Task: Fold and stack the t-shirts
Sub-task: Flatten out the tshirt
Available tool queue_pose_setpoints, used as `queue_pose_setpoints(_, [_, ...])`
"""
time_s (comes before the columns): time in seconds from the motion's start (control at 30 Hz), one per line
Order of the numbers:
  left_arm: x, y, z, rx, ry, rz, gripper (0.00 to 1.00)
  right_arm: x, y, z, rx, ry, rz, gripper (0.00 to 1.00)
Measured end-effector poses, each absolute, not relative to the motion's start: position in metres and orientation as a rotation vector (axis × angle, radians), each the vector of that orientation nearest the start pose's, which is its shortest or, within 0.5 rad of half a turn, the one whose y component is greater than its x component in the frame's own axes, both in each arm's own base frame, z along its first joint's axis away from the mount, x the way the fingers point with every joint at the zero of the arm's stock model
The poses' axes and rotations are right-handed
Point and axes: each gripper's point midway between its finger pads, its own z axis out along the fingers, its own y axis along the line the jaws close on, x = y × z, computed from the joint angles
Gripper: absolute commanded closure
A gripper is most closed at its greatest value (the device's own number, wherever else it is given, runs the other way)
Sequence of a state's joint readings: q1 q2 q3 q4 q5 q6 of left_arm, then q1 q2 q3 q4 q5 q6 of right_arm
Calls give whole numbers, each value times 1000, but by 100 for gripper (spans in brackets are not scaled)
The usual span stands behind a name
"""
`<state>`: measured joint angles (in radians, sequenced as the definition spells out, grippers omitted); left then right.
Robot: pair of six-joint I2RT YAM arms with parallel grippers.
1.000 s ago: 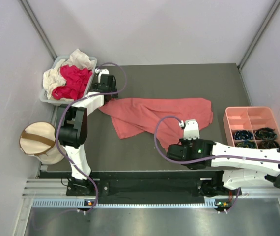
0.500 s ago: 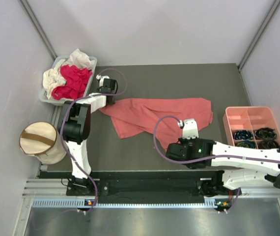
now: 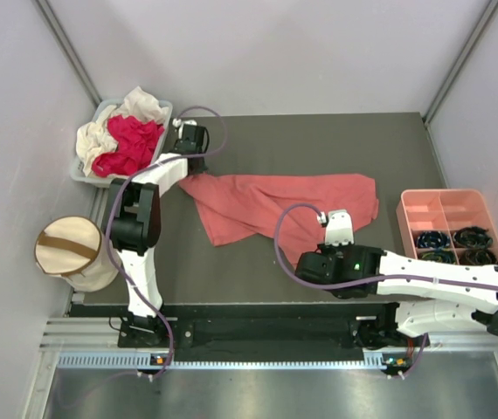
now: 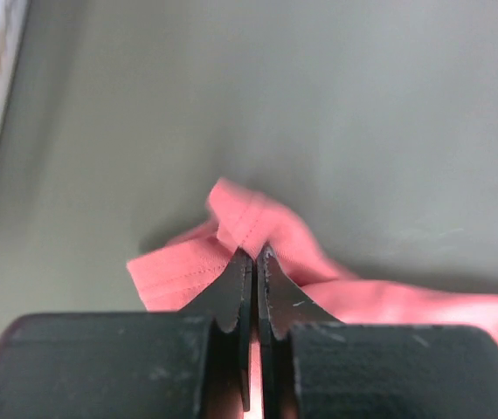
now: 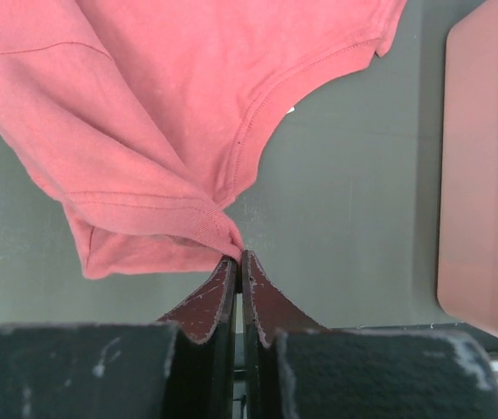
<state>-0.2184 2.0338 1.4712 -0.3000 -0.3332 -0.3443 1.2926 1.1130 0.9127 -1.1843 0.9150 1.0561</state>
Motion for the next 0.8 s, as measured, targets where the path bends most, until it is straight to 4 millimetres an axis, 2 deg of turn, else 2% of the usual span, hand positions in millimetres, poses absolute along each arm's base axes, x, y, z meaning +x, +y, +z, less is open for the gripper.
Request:
queue_pose_setpoints(0.2, [560,-101,136,-251,2205,-60,100,161,140,151,-154,2218,-213,100])
queue_pose_setpoints(0.3, [588,-119,155,-222,2143,-127,100,162,144,155,-151,2215,-200,100])
queue_pose_setpoints(0.4, [600,-134,140,-192,2156,-174,100,164,148,160,-145,2210,-188,100])
queue_pose_setpoints(0.47, [603,-142,114,-175,2194,-194,100,165,151,162,-142,2207,-184,100])
queue_pose_setpoints(0.57, [602,-148,63,-165,2280,-207,100,166,153,163,-147,2206,-186,100])
queue_pose_setpoints(0.63, [601,-150,42,-169,2312,-215,100,166,154,164,-148,2205,-185,100])
queue_pose_setpoints(0.73, [603,-151,52,-166,2295,-219,100,166,154,164,-147,2205,-185,100])
queue_pose_setpoints(0.8, [591,-144,49,-172,2317,-189,100,166,154,164,-147,2205,-185,100])
